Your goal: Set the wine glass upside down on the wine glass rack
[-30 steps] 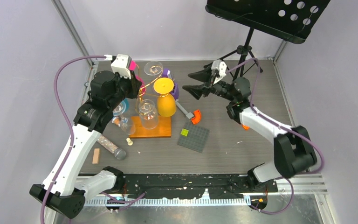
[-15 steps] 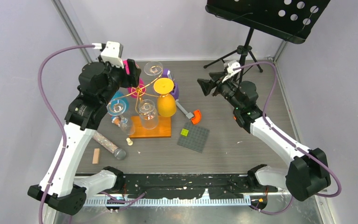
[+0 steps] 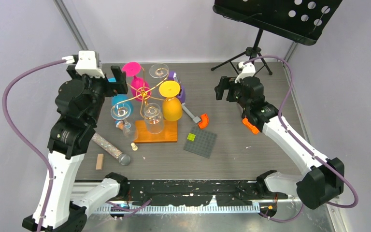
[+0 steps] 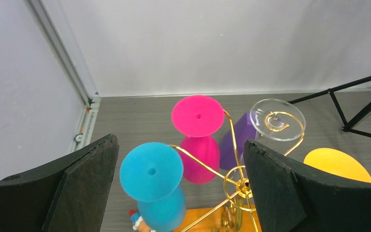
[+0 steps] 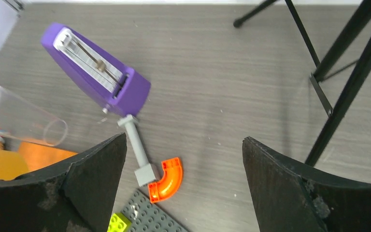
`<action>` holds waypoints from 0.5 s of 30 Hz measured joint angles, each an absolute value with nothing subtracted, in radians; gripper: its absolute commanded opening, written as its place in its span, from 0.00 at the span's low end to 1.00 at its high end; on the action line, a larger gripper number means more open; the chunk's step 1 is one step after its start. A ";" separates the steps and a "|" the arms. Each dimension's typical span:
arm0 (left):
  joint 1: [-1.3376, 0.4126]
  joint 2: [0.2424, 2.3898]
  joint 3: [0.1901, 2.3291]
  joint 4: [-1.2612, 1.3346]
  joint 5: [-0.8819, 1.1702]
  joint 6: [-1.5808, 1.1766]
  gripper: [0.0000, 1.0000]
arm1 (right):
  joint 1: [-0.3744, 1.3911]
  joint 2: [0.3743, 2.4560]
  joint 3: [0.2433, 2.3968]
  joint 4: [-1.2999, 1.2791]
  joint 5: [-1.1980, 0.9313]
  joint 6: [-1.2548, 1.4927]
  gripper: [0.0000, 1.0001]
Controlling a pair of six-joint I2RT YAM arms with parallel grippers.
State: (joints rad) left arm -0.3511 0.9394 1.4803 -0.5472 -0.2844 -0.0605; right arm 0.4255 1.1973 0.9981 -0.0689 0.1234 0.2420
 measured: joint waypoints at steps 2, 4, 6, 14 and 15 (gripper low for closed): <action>-0.339 0.929 1.480 -0.569 -0.292 -0.071 1.00 | 0.426 1.205 1.010 -0.122 0.134 0.238 0.95; -0.330 0.921 1.480 -0.594 -0.297 -0.075 1.00 | 0.426 1.207 1.010 -0.171 0.143 0.235 0.95; -0.326 0.920 1.481 -0.612 -0.297 -0.075 1.00 | 0.425 1.211 1.010 -0.204 0.151 0.235 0.95; -0.326 0.839 1.408 -0.583 -0.280 -0.086 1.00 | 0.425 1.265 1.036 -0.282 0.165 0.233 0.95; -0.326 0.814 1.386 -0.572 -0.274 -0.077 1.00 | 0.425 1.269 1.039 -0.288 0.170 0.233 0.95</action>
State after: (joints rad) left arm -0.3260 0.8143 1.3861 -0.5720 -0.2741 -0.0772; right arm 0.4252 1.2686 1.0386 -0.2882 0.1699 0.2333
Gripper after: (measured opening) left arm 0.994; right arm 0.955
